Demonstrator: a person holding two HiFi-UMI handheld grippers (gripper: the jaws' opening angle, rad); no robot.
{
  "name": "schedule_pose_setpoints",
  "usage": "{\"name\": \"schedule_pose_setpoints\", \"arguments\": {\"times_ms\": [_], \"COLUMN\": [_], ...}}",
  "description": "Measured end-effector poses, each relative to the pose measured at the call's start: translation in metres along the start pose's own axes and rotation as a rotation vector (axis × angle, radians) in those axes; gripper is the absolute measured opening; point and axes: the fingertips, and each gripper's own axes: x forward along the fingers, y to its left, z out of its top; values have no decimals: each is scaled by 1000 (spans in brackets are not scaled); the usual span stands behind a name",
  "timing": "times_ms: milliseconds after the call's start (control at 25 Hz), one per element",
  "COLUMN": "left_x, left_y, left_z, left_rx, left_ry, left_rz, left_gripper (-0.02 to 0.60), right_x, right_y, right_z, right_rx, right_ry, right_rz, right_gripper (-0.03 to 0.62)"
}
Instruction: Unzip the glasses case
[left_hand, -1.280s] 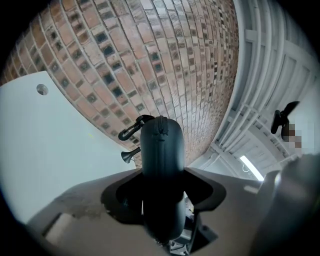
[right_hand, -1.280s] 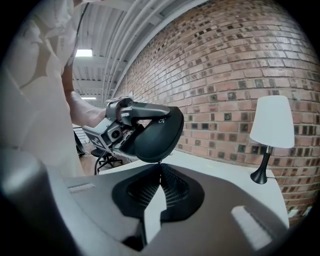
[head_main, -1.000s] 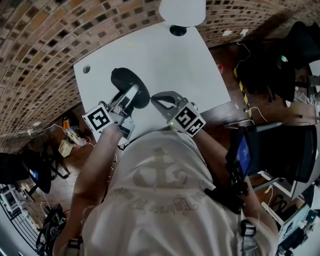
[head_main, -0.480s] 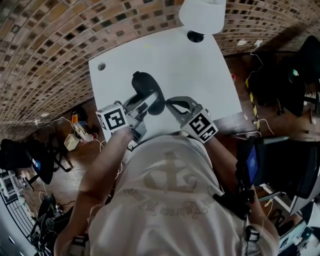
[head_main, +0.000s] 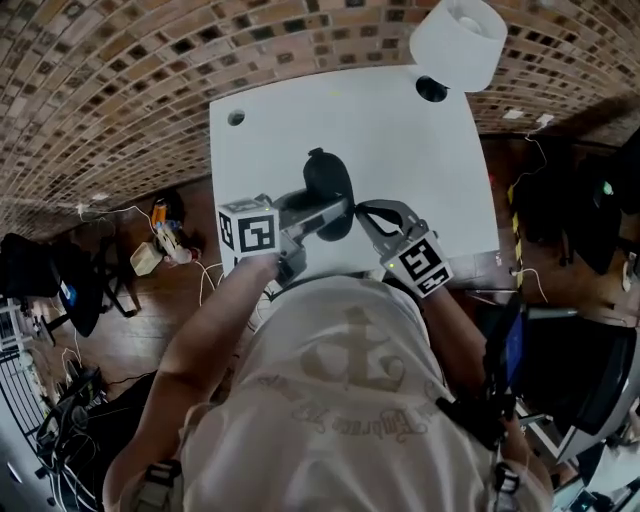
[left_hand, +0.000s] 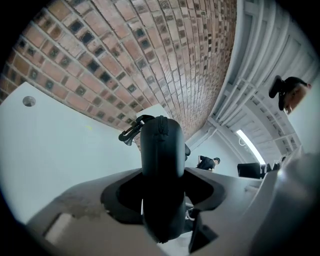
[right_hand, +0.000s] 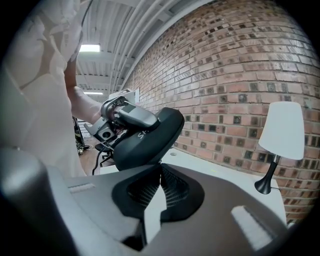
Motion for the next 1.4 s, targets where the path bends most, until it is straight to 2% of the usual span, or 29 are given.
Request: {"name": "schedule_pose_setpoints", "arguments": {"times_ms": [360,800,960,1200,1400], "left_x": [-10,-15,-19,-23,-29], "left_y": [3,2,0,0,2], "left_z": [-18,-50,-59,-77,-88], "left_rx": [32,147,158,221,317], "left_ry": [63,280,341,471,637], "left_rz": [14,14,-11,-29,-41], "left_gripper": [247,247,247,247,247], "right_x": [8,8,5,-1,-6], "right_y": [0,-4,-1,4,10], "right_z": [8,17,18,17,14], "right_rx": [-49,-104,-155,-196,-250], "right_ry": [7,-2,22,33,57], "right_rz": [21,34,46,51,60], "right_gripper": [9,9,9,9,9]}}
